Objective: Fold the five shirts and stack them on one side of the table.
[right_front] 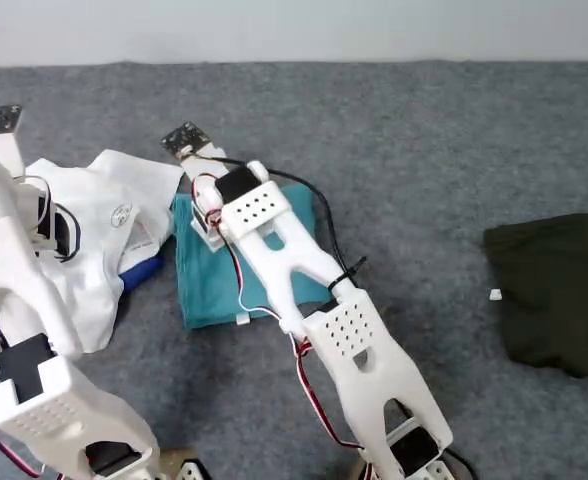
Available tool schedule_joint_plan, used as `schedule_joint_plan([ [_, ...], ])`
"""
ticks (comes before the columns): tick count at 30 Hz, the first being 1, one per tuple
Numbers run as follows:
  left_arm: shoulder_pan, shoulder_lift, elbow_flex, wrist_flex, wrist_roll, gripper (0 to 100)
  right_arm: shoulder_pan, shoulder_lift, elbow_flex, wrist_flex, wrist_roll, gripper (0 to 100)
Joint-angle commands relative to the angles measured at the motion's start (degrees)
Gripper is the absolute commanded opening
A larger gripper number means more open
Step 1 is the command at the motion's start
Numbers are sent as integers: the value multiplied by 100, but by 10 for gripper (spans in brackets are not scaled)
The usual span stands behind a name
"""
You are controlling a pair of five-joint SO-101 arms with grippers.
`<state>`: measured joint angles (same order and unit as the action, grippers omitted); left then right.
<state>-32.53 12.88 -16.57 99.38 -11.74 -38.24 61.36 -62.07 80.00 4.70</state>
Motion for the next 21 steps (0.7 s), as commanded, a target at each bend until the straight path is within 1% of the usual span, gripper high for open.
schedule_joint_plan([
  [1,26,-26,-13,105,26,145,84,-48,-176,-251,-18,274],
  [4,176,-26,-13,105,26,145,101,-48,-176,-488,-18,274],
  [8,360,-26,84,105,26,144,145,-163,-229,-426,-18,274],
  [10,404,-26,189,105,18,144,171,-338,-510,-13,-18,274],
  [13,396,-26,198,97,18,144,180,-681,-1213,936,0,274],
  [18,396,-26,198,105,18,145,303,-1042,-2356,2246,756,276],
  [21,396,-26,224,114,18,145,804,-1042,-2277,2290,809,277],
])
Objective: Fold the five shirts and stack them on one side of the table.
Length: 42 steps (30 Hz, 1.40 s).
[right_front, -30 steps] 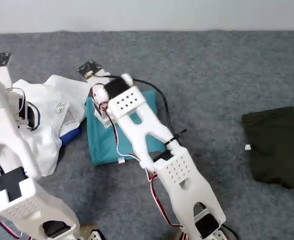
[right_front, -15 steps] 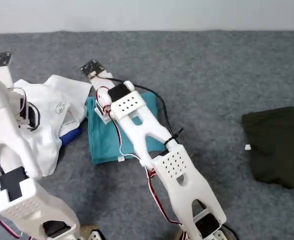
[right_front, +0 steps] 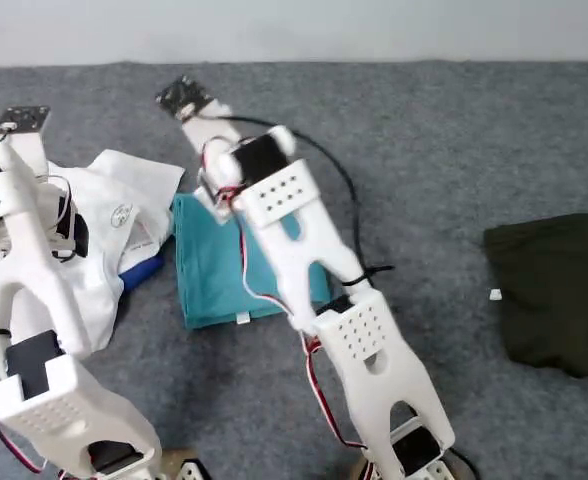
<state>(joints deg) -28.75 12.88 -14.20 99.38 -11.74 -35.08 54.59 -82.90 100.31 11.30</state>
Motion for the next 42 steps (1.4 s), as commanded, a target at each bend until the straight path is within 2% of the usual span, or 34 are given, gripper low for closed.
schedule_joint_plan([
  [1,26,-26,22,114,18,145,681,-365,-70,251,149,277],
  [5,53,-26,347,114,-334,146,1297,-365,818,251,97,277],
  [8,220,-26,708,114,-527,171,1376,-365,1644,251,53,277],
  [15,782,-26,945,97,-501,182,857,-356,2637,-13,35,277],
  [22,826,-26,954,105,-492,182,822,-180,3411,-822,44,276],
  [29,844,-26,1288,88,-501,182,690,549,3481,-1323,79,274],
  [33,844,-26,1323,18,-501,181,497,629,3262,-1165,97,271],
  [36,844,-26,1323,18,-501,181,409,611,3156,-1156,237,178],
  [39,844,-26,1323,18,-501,181,391,585,3156,-1156,290,2],
  [42,844,-26,1323,26,-501,181,462,637,3165,-1156,290,38],
])
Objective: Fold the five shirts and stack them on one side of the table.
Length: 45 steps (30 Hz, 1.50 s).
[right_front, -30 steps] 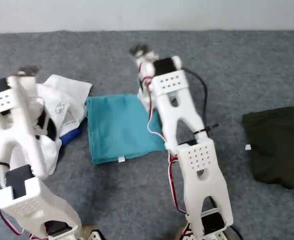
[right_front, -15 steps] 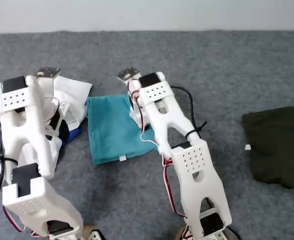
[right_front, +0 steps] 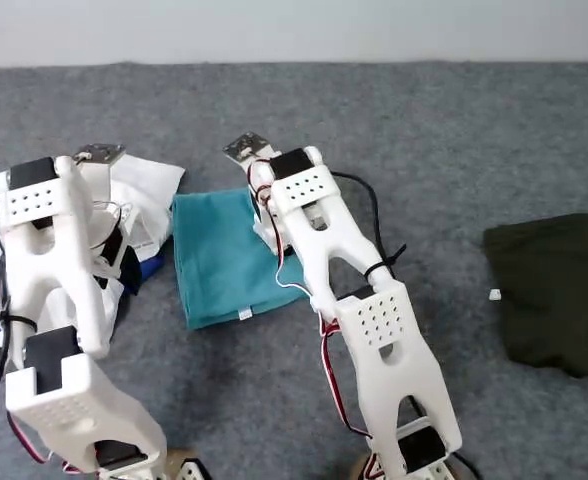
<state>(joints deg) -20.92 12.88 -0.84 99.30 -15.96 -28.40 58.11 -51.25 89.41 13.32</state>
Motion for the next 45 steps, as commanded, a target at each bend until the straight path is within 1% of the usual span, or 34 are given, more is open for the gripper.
schedule_joint_plan([
  [1,62,-26,-13,35,-79,181,-189,268,0,-66,88,18],
  [2,62,-26,-13,35,-79,181,-163,233,0,-66,88,3],
  [8,62,-26,-13,35,-79,181,268,-119,-431,207,105,9],
  [16,62,-26,-13,44,-79,181,1349,-558,-1705,1367,44,9],
  [23,62,-26,-13,53,-79,181,2422,-1015,-1758,1358,-431,9],
  [35,62,-26,-13,53,-79,181,3811,-1235,-1758,1358,-1354,9],
  [41,62,-26,-13,44,-79,181,4831,-1560,-1758,1367,-1978,9],
  [45,62,-26,-13,44,-79,181,5481,-1771,-1758,1367,-2084,9],
])
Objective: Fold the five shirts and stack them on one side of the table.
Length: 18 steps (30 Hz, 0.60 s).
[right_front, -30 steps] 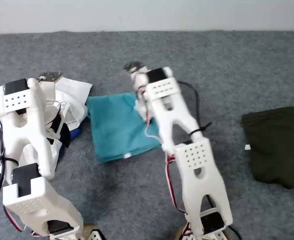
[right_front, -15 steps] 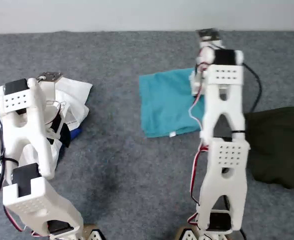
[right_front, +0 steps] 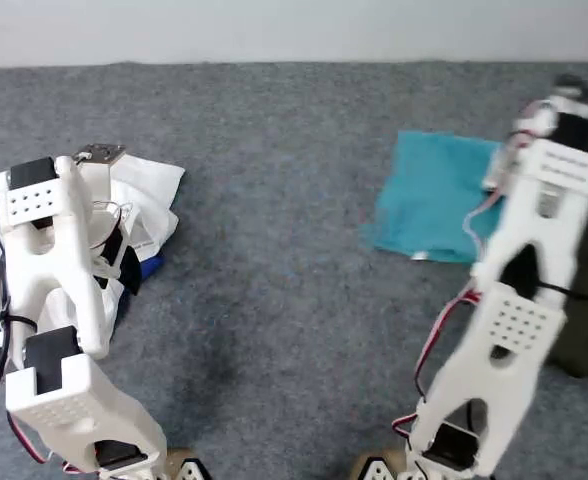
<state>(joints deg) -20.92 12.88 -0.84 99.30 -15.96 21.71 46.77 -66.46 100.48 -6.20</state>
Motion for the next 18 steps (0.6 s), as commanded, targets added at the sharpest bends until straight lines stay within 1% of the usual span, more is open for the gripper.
schedule_joint_plan([
  [1,62,-26,-13,44,-79,181,602,-673,-237,259,-211,9],
  [4,62,-26,-13,35,-79,181,945,-866,-220,259,-607,9],
  [6,62,-26,-13,35,-79,181,1095,-1042,-9,259,-651,9],
  [11,62,-26,-13,53,-79,181,1437,-1692,1600,251,-695,9],
  [14,62,-26,-4,53,-79,181,1851,-2035,2295,224,-765,9],
  [18,62,-18,-4,44,-79,181,2554,-2369,2611,224,-844,9],
])
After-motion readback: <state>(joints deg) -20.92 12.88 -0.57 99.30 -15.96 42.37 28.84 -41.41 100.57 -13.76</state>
